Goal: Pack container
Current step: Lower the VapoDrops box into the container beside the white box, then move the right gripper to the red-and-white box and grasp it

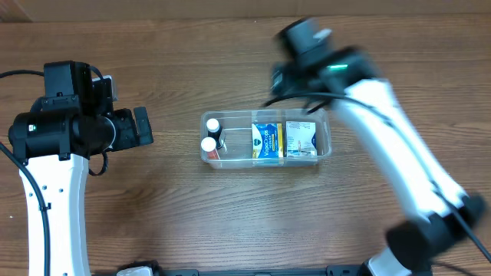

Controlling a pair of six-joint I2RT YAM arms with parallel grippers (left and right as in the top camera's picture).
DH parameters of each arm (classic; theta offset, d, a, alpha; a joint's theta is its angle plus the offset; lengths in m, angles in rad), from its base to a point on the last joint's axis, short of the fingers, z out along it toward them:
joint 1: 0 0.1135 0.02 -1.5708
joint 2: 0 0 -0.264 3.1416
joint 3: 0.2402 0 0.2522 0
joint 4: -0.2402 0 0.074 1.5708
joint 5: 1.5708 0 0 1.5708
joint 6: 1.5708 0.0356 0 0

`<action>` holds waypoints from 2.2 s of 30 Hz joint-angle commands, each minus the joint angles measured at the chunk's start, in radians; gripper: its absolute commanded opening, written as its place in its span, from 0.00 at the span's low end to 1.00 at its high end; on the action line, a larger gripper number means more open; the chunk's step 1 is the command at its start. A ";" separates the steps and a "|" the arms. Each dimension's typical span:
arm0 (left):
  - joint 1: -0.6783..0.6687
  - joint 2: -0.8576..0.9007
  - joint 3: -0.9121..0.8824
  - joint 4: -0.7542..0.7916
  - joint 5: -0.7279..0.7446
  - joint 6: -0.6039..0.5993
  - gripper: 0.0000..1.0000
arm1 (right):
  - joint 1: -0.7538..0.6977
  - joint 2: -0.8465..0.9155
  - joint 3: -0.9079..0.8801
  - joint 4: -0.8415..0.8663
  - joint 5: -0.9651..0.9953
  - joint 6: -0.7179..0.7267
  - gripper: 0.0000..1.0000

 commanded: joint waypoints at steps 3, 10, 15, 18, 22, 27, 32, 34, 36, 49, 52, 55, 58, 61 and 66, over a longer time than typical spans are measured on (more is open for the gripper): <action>0.001 0.001 -0.004 0.002 0.011 0.016 1.00 | -0.404 0.002 0.014 -0.084 -0.163 -0.325 1.00; 0.001 0.001 -0.004 0.012 0.011 0.016 1.00 | -0.650 0.165 -0.111 -0.069 -0.303 -0.506 1.00; 0.001 0.001 -0.004 0.016 0.011 0.016 1.00 | -0.660 0.271 -0.211 0.006 -0.281 -0.536 1.00; 0.001 0.001 -0.004 0.016 0.011 0.016 1.00 | -0.660 0.339 -0.249 0.039 -0.282 -0.536 1.00; 0.001 0.001 -0.004 0.018 0.011 0.016 1.00 | -0.660 0.391 -0.285 0.076 -0.282 -0.536 1.00; 0.001 0.001 -0.004 0.024 0.011 0.016 1.00 | -0.660 0.429 -0.289 0.103 -0.282 -0.536 1.00; 0.001 0.001 -0.004 0.024 0.011 0.015 1.00 | -0.660 0.430 -0.289 0.112 -0.282 -0.536 0.99; 0.001 0.001 -0.004 0.023 0.011 0.016 1.00 | -0.660 0.430 -0.291 0.112 -0.282 -0.535 0.93; 0.001 0.001 -0.004 0.023 0.011 0.015 1.00 | -0.660 0.430 -0.304 0.115 -0.286 -0.535 0.89; 0.001 0.001 -0.004 0.023 0.011 0.016 1.00 | -0.660 0.430 -0.385 0.167 -0.285 -0.536 0.80; 0.001 0.001 -0.004 0.023 0.011 0.016 1.00 | -0.660 0.430 -0.385 0.168 -0.285 -0.536 0.76; 0.001 0.001 -0.004 0.023 0.011 0.016 1.00 | -0.660 0.430 -0.385 0.168 -0.285 -0.536 0.73; 0.001 0.001 -0.004 0.023 0.011 0.016 1.00 | -0.660 0.430 -0.384 0.168 -0.285 -0.535 0.65; 0.001 0.001 -0.004 0.023 0.011 0.016 1.00 | -0.660 0.430 -0.381 0.166 -0.285 -0.515 0.64; 0.001 0.001 -0.004 0.023 0.011 0.016 1.00 | -0.660 0.423 -0.351 0.130 -0.284 -0.486 0.64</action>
